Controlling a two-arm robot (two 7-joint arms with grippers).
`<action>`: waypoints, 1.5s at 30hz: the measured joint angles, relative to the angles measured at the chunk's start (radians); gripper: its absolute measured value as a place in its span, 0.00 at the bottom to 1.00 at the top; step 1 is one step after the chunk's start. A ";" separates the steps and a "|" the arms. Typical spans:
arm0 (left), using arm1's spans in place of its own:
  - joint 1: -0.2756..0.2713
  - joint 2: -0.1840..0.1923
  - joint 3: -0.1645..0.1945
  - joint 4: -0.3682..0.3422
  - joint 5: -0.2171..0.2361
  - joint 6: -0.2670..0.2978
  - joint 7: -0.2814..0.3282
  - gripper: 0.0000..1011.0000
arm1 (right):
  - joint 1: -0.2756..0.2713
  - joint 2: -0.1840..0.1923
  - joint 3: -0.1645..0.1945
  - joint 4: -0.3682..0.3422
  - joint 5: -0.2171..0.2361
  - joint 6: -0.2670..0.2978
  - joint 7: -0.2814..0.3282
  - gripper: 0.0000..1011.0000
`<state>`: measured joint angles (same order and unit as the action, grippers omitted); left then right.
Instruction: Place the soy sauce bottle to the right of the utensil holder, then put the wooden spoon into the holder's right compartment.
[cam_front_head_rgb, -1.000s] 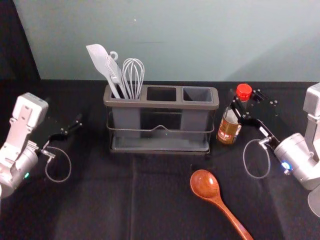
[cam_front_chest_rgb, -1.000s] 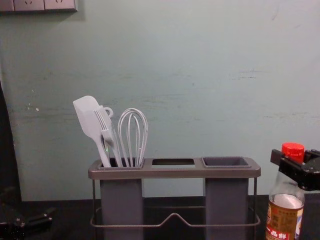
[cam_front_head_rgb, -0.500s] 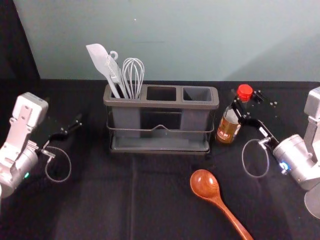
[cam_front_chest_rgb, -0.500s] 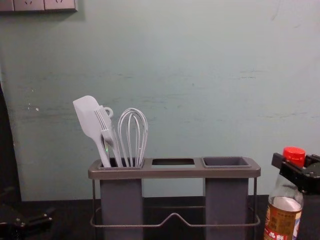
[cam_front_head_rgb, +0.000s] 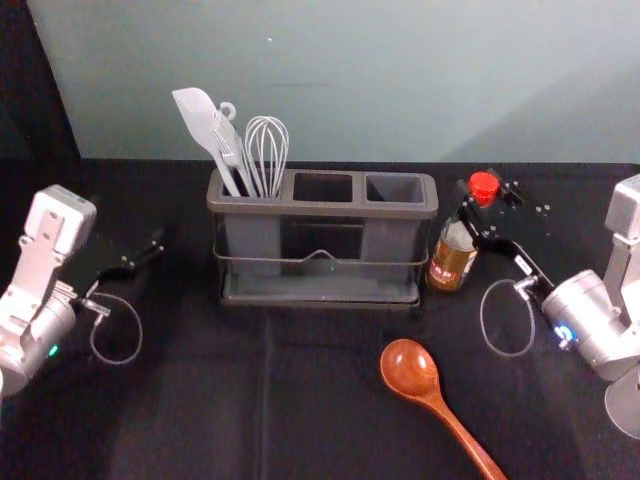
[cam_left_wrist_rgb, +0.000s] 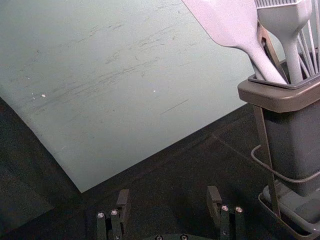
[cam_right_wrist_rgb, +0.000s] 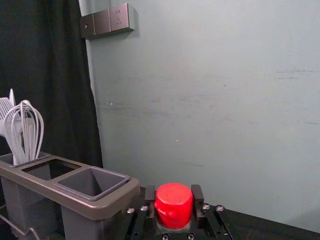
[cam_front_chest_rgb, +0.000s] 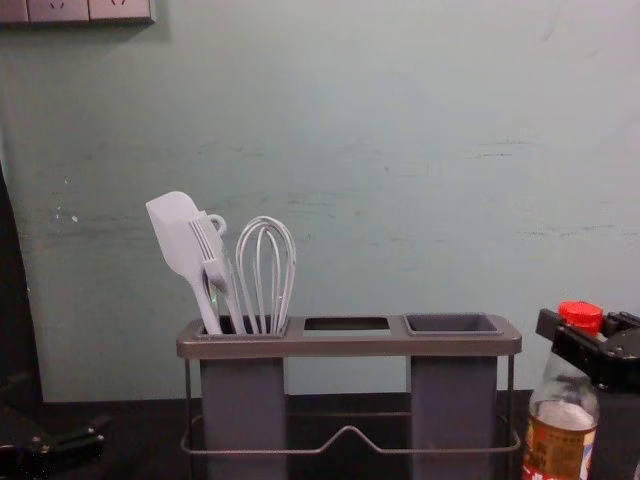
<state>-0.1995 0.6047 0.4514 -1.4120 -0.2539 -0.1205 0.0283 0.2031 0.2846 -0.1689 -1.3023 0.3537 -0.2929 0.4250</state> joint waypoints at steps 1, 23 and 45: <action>0.000 0.000 0.000 0.000 0.000 0.000 0.000 0.99 | 0.000 0.000 0.000 0.001 0.001 0.000 0.001 0.46; 0.000 0.000 0.000 0.000 0.000 0.000 0.000 0.99 | -0.101 0.051 0.036 -0.246 -0.017 0.106 -0.079 0.99; 0.000 0.000 0.000 0.000 0.000 0.000 0.000 0.99 | -0.395 0.093 -0.028 -0.490 -0.156 0.215 -0.132 0.99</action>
<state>-0.1996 0.6047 0.4513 -1.4120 -0.2539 -0.1205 0.0283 -0.1923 0.3773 -0.1965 -1.7927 0.1979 -0.0775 0.2926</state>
